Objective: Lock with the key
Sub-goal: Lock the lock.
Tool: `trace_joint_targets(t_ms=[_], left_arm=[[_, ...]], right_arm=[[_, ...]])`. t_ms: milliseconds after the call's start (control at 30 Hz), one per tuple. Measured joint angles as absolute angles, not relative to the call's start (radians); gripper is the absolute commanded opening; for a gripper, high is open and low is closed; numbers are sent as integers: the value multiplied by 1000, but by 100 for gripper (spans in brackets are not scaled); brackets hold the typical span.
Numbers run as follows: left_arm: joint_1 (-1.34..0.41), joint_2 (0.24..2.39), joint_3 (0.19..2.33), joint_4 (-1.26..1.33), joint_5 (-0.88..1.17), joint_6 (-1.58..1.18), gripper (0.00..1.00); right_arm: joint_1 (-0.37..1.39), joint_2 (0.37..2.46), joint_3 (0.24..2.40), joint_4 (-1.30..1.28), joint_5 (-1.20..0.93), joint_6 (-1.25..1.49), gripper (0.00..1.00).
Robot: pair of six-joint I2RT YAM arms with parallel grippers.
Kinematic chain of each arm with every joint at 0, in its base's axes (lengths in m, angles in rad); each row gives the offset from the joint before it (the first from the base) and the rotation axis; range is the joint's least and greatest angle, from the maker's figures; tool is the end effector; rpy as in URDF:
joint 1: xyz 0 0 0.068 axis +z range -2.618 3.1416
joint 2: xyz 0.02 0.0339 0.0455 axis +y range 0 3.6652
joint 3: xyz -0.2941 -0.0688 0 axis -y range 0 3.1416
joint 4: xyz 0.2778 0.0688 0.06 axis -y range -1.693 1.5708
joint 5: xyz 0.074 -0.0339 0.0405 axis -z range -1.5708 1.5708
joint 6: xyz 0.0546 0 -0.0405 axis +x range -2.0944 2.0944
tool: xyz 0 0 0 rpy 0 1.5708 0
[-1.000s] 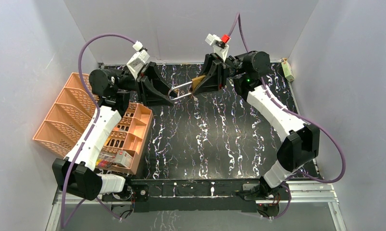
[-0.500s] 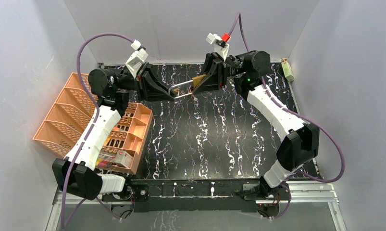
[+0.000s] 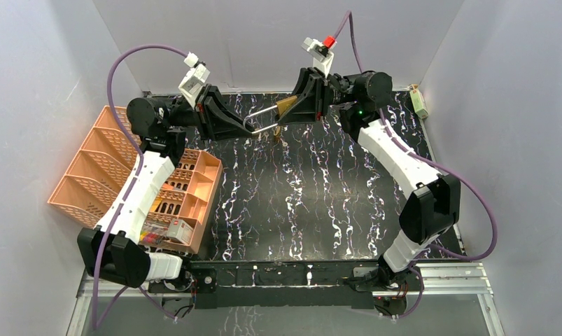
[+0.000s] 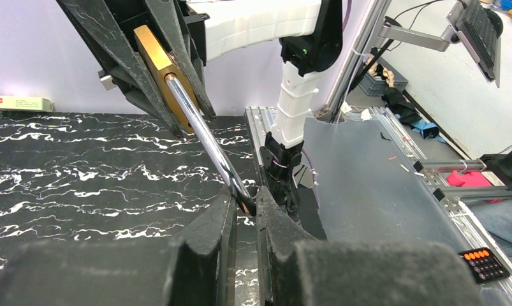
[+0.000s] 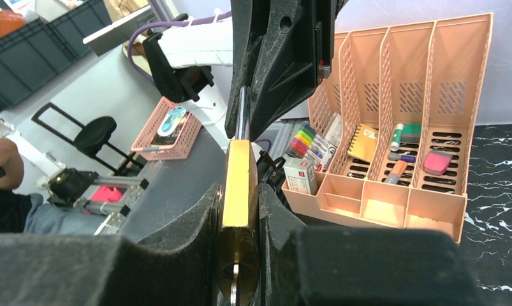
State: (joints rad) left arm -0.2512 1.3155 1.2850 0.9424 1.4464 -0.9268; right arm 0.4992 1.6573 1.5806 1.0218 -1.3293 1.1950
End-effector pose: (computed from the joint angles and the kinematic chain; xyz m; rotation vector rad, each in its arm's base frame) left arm 0.2526 -0.1208 0.5134 1.2503 1.0689 -1.4014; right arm 0.3065 0.2275 0.5156 -1.2130 1.1062 1.7762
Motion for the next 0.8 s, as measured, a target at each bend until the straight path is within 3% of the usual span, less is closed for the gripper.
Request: trace_joint_targets(t_ms=[800], left_arm=[[-284,1381,1387,942,1453,-927,0]], right_arm=[[508,1591,1572,881,-1217,1005,0]])
